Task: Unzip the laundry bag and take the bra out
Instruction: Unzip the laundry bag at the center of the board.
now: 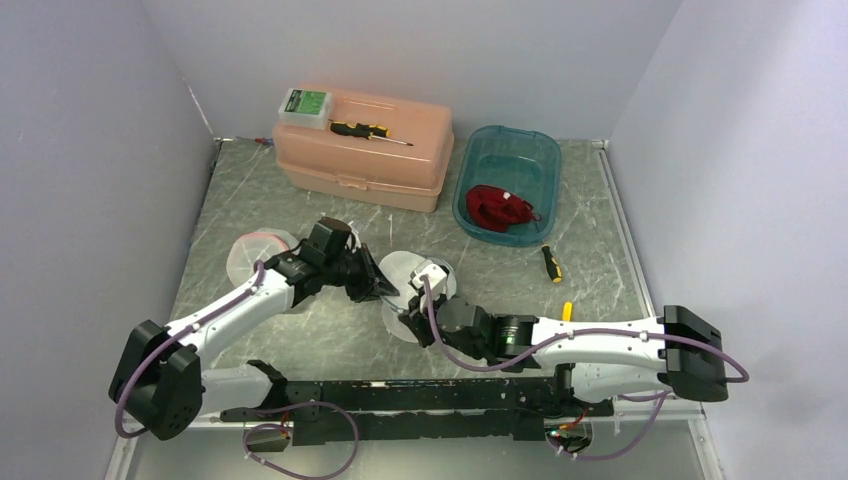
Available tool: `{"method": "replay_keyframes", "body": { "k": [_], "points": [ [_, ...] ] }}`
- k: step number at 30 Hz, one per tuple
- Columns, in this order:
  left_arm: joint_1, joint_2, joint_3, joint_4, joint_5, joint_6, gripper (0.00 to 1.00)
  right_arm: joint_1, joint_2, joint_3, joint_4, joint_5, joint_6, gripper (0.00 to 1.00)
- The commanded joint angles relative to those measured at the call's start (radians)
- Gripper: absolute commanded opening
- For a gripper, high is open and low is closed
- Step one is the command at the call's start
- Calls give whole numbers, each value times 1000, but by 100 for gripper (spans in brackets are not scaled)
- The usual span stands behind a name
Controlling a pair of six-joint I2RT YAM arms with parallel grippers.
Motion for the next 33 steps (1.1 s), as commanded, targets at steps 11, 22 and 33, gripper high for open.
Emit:
{"method": "replay_keyframes", "body": {
  "k": [11,22,33],
  "points": [
    [9,50,53,18,-9,52,3,-4,-209,-113,-175,158,112,0],
    [12,49,67,16,12,72,3,-38,-268,-158,-254,238,196,0],
    [12,11,82,2,6,109,74,-42,-319,-118,-267,126,174,63]
  ]
}}
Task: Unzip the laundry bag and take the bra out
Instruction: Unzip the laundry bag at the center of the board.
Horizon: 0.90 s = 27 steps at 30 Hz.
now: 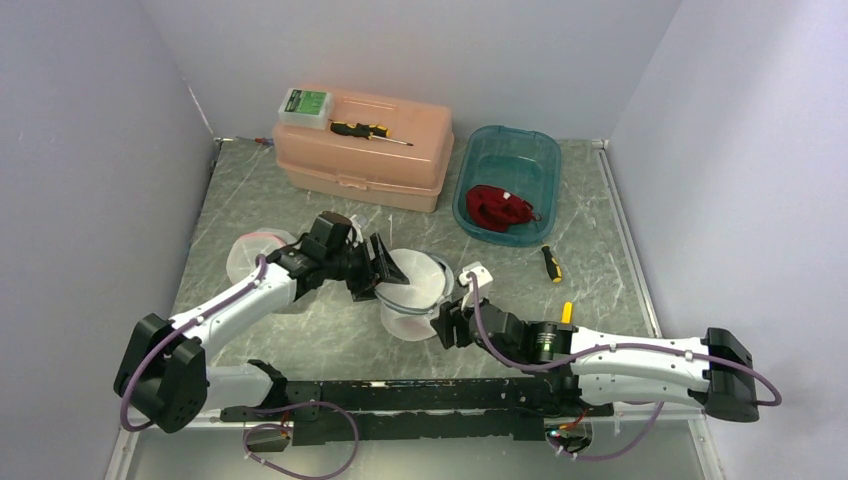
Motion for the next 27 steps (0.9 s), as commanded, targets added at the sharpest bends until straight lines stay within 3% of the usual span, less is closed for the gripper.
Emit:
{"method": "replay_keyframes", "body": {
  "k": [1,2,4,10,15,22,27],
  "points": [
    [6,-42,56,-39,-20,60,80,-4,-45,55,-44,-43,-7,69],
    [7,-52,68,-66,-34,77,84,-4,-46,71,-63,-49,-9,89],
    [6,-78,97,-135,-78,122,89,-4,-49,100,-89,-46,-10,94],
    [6,-178,142,-310,-285,269,94,-33,-66,105,-47,14,-21,95],
    [7,-275,52,-247,-424,266,94,-178,-87,-8,121,-95,26,94],
    [15,-129,58,-75,-317,299,89,-199,-113,-3,159,-158,-33,90],
    [39,-48,27,89,-212,276,75,-200,-173,-50,131,-151,-10,89]
  ]
}}
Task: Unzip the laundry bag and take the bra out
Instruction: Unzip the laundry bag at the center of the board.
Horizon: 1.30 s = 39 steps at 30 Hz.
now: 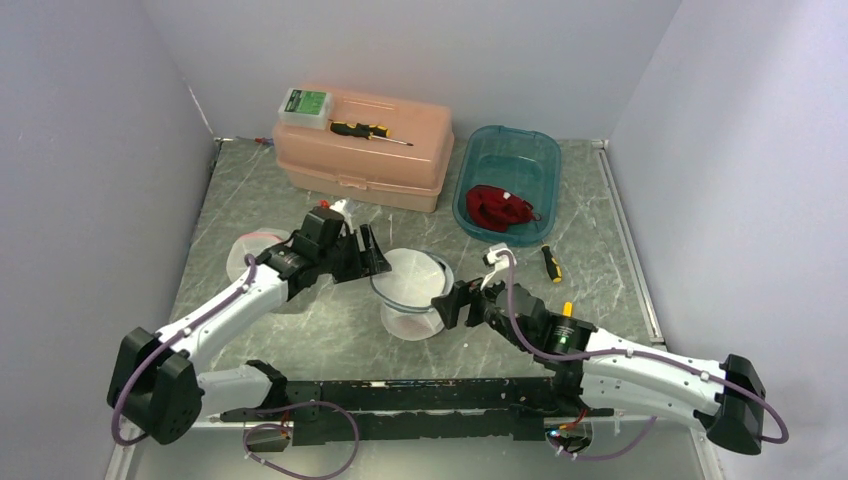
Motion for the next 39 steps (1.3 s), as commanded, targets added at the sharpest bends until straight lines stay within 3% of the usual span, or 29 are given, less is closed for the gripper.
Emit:
{"method": "replay_keyframes", "body": {
  "k": [1,5,13,23,31,39],
  "points": [
    [22,48,-16,202,109,-3,71,-1,-75,-29,31,-10,10,89],
    [24,65,-13,209,124,-20,54,-3,-131,-52,-13,12,24,88],
    [24,-16,-35,173,85,-4,49,-3,-125,-71,4,14,36,88],
    [24,-55,-17,137,108,37,3,-4,-79,-64,12,26,40,88],
    [17,-130,39,189,226,160,3,-2,-129,-34,-10,58,19,93],
    [-91,-168,156,128,138,350,3,-3,-209,59,-109,97,25,96]
  ]
}}
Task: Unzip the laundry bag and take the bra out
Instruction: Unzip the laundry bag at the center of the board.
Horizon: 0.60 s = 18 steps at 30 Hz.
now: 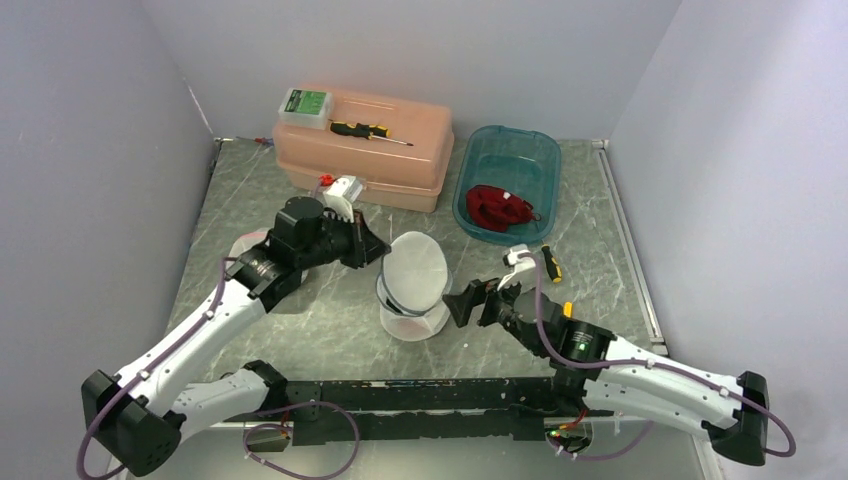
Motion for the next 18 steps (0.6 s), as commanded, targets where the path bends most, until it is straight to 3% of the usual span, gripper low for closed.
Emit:
{"method": "replay_keyframes", "body": {
  "k": [1,9,13,18],
  "points": [
    [-93,-28,92,1,-48,178,3,-3,-76,104,-45,60,9,96],
    [-263,1,132,-20,-273,300,3,-3,-126,238,-157,102,212,96],
    [-292,5,104,18,-333,273,3,-2,-22,314,-187,50,236,94],
    [-293,0,70,-5,-530,157,3,-2,-17,243,-156,49,196,91]
  ]
}}
